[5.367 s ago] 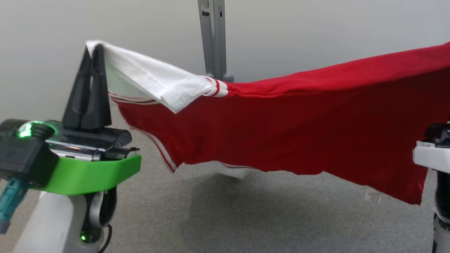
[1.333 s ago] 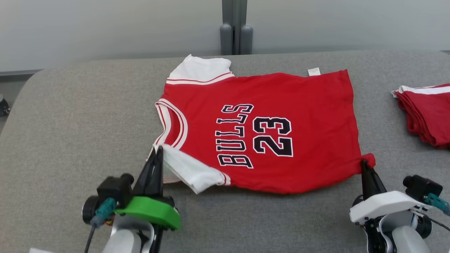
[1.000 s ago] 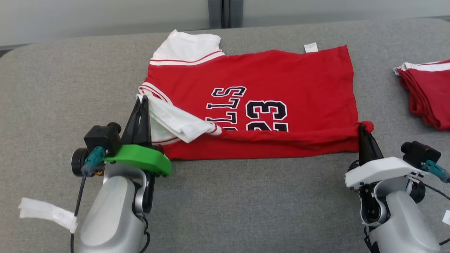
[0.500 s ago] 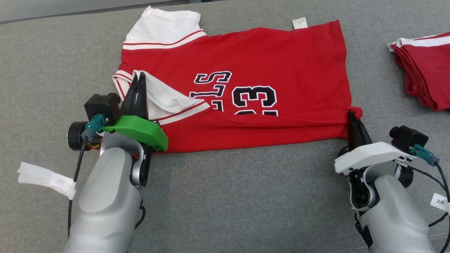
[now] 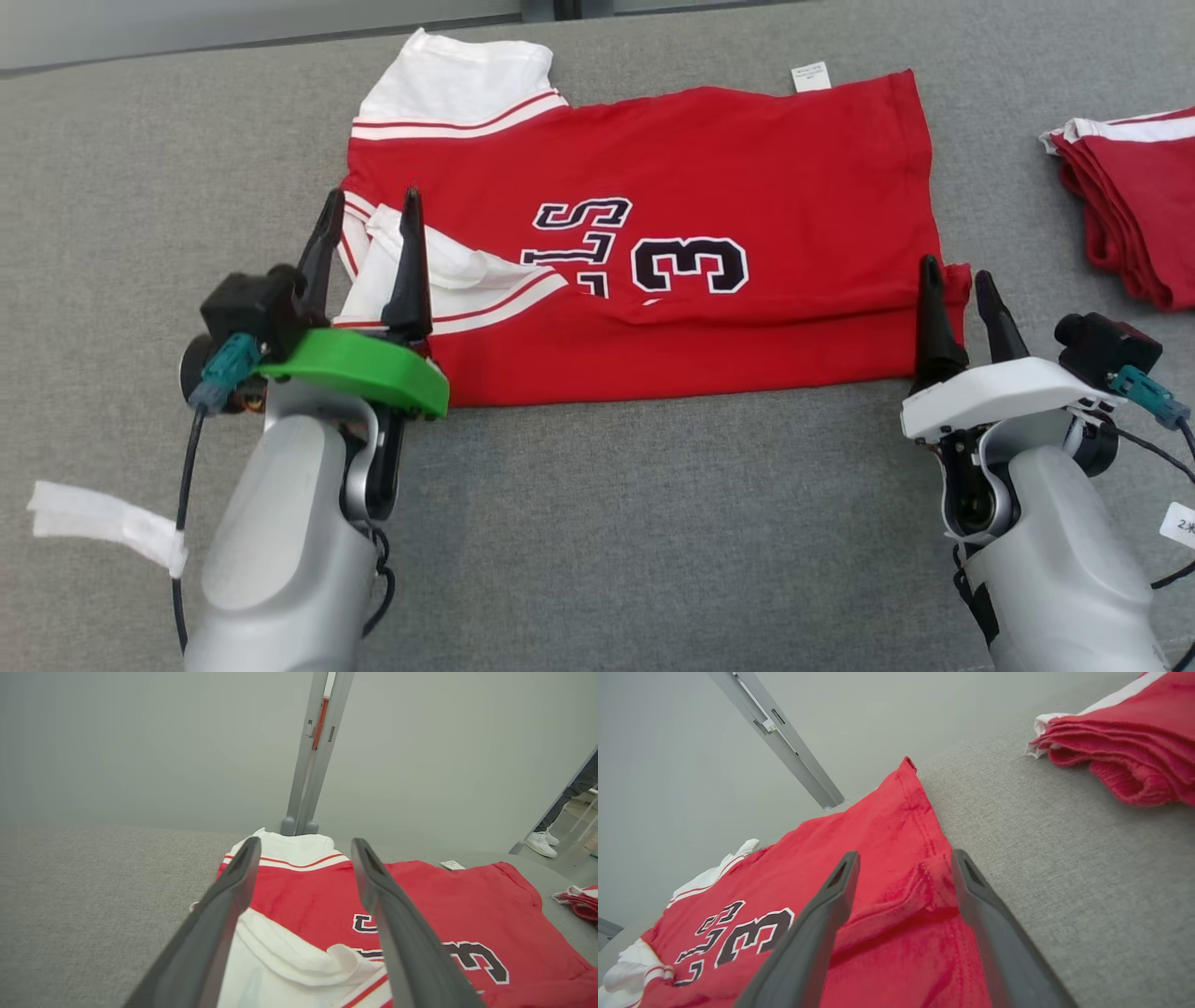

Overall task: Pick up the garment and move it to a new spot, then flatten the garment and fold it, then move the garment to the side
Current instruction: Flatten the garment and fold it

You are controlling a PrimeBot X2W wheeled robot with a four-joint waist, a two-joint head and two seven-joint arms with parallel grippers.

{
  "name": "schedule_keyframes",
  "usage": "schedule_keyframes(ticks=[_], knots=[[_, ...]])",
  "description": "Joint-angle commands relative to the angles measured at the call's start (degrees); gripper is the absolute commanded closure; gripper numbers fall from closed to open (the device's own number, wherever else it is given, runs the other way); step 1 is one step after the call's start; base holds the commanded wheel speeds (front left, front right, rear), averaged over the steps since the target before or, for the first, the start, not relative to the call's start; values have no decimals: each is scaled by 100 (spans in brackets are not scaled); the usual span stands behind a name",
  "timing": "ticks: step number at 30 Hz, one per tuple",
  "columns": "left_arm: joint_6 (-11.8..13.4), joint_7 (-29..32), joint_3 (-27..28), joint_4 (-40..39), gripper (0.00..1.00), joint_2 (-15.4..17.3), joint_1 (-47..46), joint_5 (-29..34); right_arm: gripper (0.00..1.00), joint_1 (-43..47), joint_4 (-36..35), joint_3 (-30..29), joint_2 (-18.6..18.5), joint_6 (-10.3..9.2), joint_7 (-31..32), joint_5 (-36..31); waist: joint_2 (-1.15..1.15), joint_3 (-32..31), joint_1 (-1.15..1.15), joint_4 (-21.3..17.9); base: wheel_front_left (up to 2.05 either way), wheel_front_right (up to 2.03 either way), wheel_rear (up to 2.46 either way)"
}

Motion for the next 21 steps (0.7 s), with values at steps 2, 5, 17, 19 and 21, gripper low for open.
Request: schedule_keyframes(ticks=[2, 5, 17, 19, 21], knots=[[-27, 0, 83, -250, 0, 21, 401, -104, 0, 218, -174, -144, -17, -8, -14, -170, 0, -181, 0, 124, 0, 0, 0], [0, -1, 183, -426, 0, 20, 936, -176, 0, 445, -504, -444, -17, -8, -15, -465, 0, -354, 0, 200, 0, 0, 0], [146, 730, 430, 105, 0, 63, 1811, -752, 0, 1377, -1238, -893, -15, -8, 32, -1066, 0, -817, 0, 329, 0, 0, 0], [167, 903, 465, 204, 0, 49, 1741, -926, 0, 1401, -1273, -841, -16, -8, 52, -1023, 0, -803, 0, 284, 0, 0, 0], [188, 1025, 495, 290, 0, 39, 1628, -1085, 0, 1411, -1305, -785, -17, -8, 75, -990, 0, -771, 0, 223, 0, 0, 0]])
